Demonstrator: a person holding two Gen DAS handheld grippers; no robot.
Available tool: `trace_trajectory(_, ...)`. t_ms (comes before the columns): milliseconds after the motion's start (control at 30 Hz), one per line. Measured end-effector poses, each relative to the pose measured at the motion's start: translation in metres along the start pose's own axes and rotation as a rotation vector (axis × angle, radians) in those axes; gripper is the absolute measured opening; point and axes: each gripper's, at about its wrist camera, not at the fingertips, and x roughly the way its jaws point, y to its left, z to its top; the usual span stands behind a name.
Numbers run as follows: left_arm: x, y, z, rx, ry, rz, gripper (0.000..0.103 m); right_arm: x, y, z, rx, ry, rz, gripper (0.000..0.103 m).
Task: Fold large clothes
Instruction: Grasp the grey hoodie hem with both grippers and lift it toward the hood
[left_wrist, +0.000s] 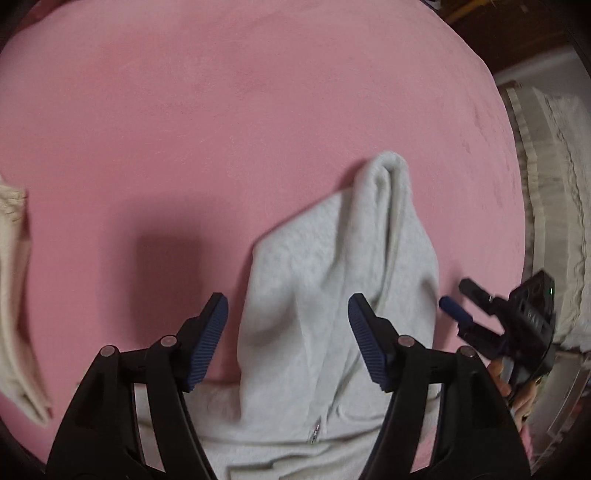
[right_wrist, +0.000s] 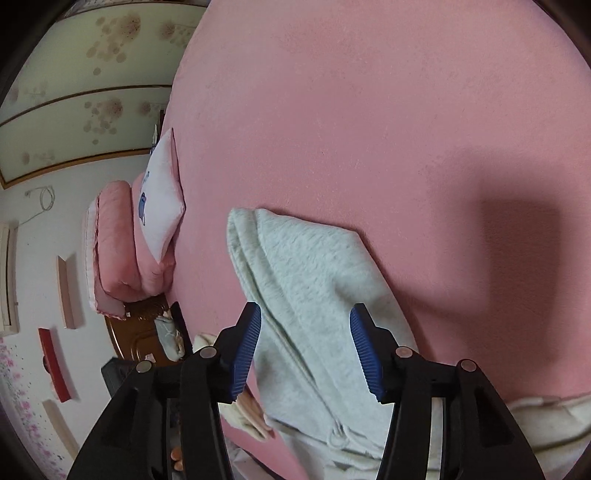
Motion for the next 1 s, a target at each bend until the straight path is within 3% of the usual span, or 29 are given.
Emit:
trace_trajectory(133,0.035,0.015,0.024,-0.025,-0.003,-0.069,0.065,-0.009,-0.006,0.018,-0.048,-0.046,-0.036,0.051)
trace_trajectory(267,0.067,0.019,0.037,-0.009,0.032,-0.135,0.064,-0.008,-0.039,0.042,-0.052,-0.037,-0.053,0.051)
trace_trajectory(333,0.076,0.018,0.039,0.018,0.032,-0.165,0.056,-0.007,-0.039,0.051,-0.048,-0.017,-0.043,0.049)
trace_trajectory(367,0.077,0.016,0.04,0.037,0.025,-0.166,0.05,-0.006,-0.037,0.053,-0.064,-0.007,-0.02,0.04)
trace_trajectory(400,0.077,0.016,0.041,0.058,0.016,-0.166,0.034,-0.001,-0.035,0.055,-0.076,0.003,-0.006,0.036)
trace_trajectory(467,0.073,0.015,0.04,0.096,-0.005,-0.195,0.014,-0.004,-0.031,0.057,-0.104,0.01,-0.002,0.027)
trace_trajectory(533,0.063,0.016,0.037,0.103,-0.033,-0.235,0.011,-0.012,-0.023,0.055,-0.142,0.0,0.017,0.019)
trace_trajectory(667,0.03,0.013,0.017,0.179,-0.108,-0.34,0.009,-0.028,-0.002,0.04,-0.216,-0.026,0.138,0.015)
trace_trajectory(800,-0.023,0.016,-0.019,0.294,-0.192,-0.481,0.008,-0.077,0.028,0.01,-0.353,-0.002,0.26,0.015)
trace_trajectory(900,-0.066,0.026,-0.056,0.365,-0.205,-0.558,0.006,-0.111,0.052,-0.023,-0.488,0.038,0.273,0.015)
trace_trajectory(1000,-0.1,0.033,-0.097,0.451,-0.182,-0.579,0.006,-0.143,0.066,-0.059,-0.561,0.08,0.277,0.015)
